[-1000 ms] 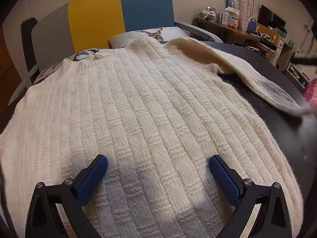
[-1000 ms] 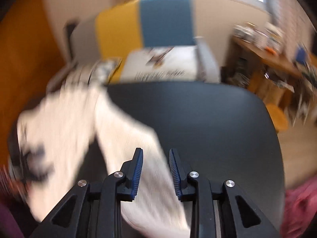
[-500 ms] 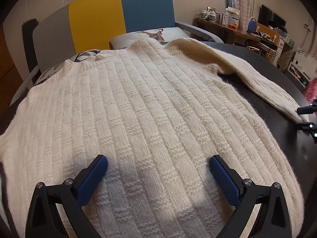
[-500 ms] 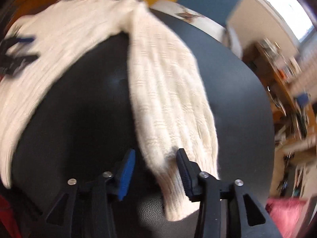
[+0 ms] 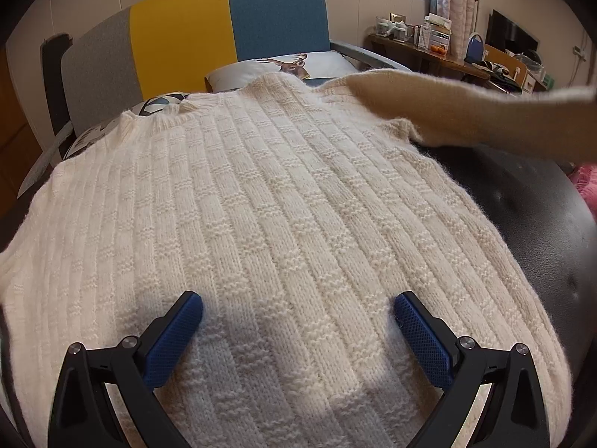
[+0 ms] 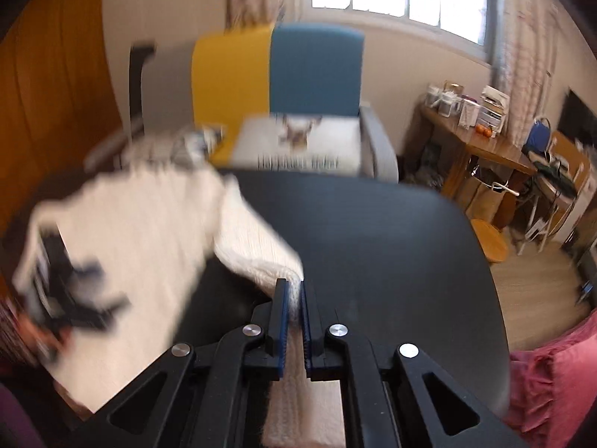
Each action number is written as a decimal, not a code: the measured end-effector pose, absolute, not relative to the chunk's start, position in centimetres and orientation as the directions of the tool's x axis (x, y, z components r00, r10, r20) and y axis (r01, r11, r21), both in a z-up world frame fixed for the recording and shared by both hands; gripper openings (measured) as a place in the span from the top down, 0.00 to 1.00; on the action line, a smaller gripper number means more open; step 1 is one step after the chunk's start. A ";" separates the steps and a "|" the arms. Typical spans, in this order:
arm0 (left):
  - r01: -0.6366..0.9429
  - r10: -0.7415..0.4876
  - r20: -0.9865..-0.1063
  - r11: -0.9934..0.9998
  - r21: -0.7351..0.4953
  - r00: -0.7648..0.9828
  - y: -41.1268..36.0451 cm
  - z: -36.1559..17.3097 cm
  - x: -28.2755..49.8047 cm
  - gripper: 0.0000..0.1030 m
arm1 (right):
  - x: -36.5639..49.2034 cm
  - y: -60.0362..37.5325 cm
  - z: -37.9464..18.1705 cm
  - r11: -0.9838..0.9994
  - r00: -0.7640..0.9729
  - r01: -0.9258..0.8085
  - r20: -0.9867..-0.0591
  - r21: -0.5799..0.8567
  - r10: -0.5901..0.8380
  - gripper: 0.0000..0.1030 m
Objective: Fold clothes
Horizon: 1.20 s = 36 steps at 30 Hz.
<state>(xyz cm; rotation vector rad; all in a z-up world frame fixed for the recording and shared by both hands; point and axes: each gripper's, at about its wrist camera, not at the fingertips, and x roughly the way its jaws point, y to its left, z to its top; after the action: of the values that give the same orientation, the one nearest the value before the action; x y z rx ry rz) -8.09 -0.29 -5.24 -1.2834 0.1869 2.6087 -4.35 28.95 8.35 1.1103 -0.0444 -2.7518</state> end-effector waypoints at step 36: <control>-0.183 0.137 -0.727 -0.983 -0.015 -0.673 -6.4 -0.7 -5.3 0.01 | -14.1 7.3 -3.3 -0.912 -0.478 0.402 -0.830 0.085 -0.288 0.75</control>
<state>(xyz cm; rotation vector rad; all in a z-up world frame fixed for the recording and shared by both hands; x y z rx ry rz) -5.33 -6.41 -0.73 -1.1749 0.0882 2.7223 -14.05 7.25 -3.32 1.3118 0.1699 -2.3957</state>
